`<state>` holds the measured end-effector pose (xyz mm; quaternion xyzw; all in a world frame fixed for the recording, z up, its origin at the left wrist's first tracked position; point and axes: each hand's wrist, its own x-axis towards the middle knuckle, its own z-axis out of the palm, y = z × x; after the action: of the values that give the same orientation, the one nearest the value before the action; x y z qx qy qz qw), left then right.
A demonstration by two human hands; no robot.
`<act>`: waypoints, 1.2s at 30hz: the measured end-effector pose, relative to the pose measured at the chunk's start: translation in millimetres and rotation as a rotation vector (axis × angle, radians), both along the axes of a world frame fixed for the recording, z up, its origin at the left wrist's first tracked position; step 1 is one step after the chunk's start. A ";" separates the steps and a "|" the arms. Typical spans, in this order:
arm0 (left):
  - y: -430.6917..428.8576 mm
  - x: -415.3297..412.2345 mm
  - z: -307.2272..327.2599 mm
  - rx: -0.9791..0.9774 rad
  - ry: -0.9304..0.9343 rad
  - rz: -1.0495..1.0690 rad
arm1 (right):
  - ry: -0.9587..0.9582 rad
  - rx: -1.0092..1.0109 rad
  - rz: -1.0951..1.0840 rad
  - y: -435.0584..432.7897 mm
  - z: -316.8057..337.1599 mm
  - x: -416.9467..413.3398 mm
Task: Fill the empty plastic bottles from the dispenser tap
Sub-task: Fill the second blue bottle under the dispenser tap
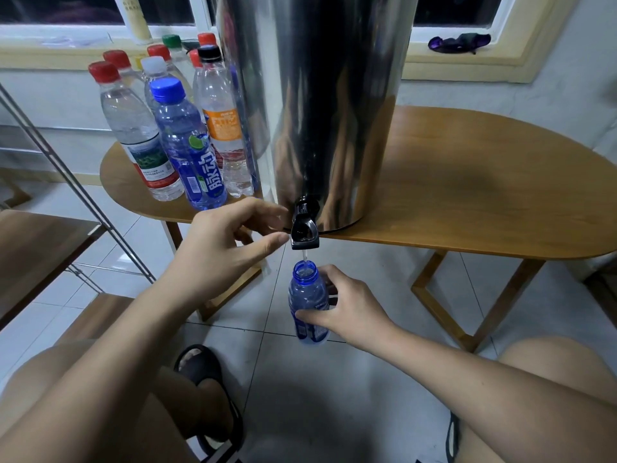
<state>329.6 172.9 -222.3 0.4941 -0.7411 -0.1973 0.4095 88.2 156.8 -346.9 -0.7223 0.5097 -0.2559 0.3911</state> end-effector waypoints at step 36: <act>9.2 -12.1 10.3 -0.281 -0.078 -0.116 | 0.031 0.045 0.014 -0.8 1.9 3.0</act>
<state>317.4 182.1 -212.0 0.3957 -0.8041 -0.0954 0.4334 91.2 156.0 -345.0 -0.7207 0.5164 -0.2303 0.4011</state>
